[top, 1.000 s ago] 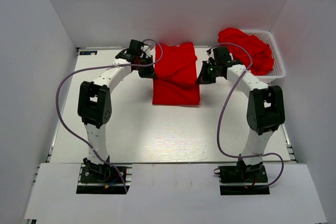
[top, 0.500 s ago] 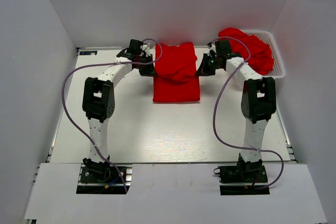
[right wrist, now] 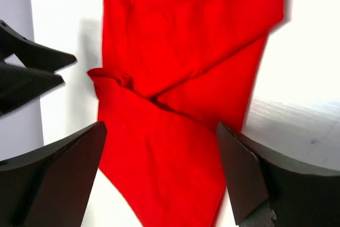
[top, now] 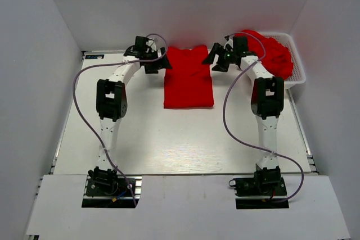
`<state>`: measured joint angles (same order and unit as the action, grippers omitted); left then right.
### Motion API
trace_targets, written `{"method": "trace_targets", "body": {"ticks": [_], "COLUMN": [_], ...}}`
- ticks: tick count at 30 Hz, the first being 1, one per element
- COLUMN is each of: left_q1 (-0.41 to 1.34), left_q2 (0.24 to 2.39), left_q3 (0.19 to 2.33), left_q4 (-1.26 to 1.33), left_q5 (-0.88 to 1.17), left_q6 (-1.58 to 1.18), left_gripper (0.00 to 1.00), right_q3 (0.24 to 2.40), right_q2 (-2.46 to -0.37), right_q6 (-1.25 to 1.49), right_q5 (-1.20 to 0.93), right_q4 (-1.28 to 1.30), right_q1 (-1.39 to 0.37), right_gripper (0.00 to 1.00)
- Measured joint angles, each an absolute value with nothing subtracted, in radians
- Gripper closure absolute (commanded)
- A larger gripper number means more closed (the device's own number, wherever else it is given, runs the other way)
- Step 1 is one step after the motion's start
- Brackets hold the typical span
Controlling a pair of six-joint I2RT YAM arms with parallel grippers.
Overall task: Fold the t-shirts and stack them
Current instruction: Fold the folded rectangular tshirt in 1/3 of the way, then grab one side of the 2/3 rectangular tshirt with both arms
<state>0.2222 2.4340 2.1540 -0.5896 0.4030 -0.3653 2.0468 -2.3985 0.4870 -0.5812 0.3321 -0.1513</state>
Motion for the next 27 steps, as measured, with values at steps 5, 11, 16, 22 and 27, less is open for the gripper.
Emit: {"method": "trace_targets", "body": {"ticks": [5, 11, 16, 22, 27], "left_q1": [0.167, 0.168, 0.215, 0.273, 0.304], "left_q2": [2.35, 2.141, 1.991, 1.942, 1.942], "left_q3": [2.069, 1.827, 1.576, 1.354, 1.289], "left_q4": [-0.515, -0.493, -0.459, -0.457, -0.451], "left_q5": [0.408, 0.41, 0.453, 0.442, 0.426], "left_q6": [-0.368, -0.334, -0.317, -0.315, -0.315], "left_gripper": [0.0, 0.0, 0.0, 0.0, 0.0], "right_q3": [2.011, 1.698, 1.42, 1.238, 1.2], "right_q2": [-2.342, -2.083, -1.888, -1.854, -1.864], "right_q6": [0.468, 0.384, 0.339, 0.325, 0.326], "right_q5": [-0.578, -0.556, -0.54, -0.541, -0.54], "right_q4": [0.312, 0.336, 0.332, 0.308, 0.3], "right_q1": [-0.139, -0.144, -0.156, -0.168, -0.179], "right_gripper": [0.1, 0.1, 0.1, 0.1, 0.1]}}
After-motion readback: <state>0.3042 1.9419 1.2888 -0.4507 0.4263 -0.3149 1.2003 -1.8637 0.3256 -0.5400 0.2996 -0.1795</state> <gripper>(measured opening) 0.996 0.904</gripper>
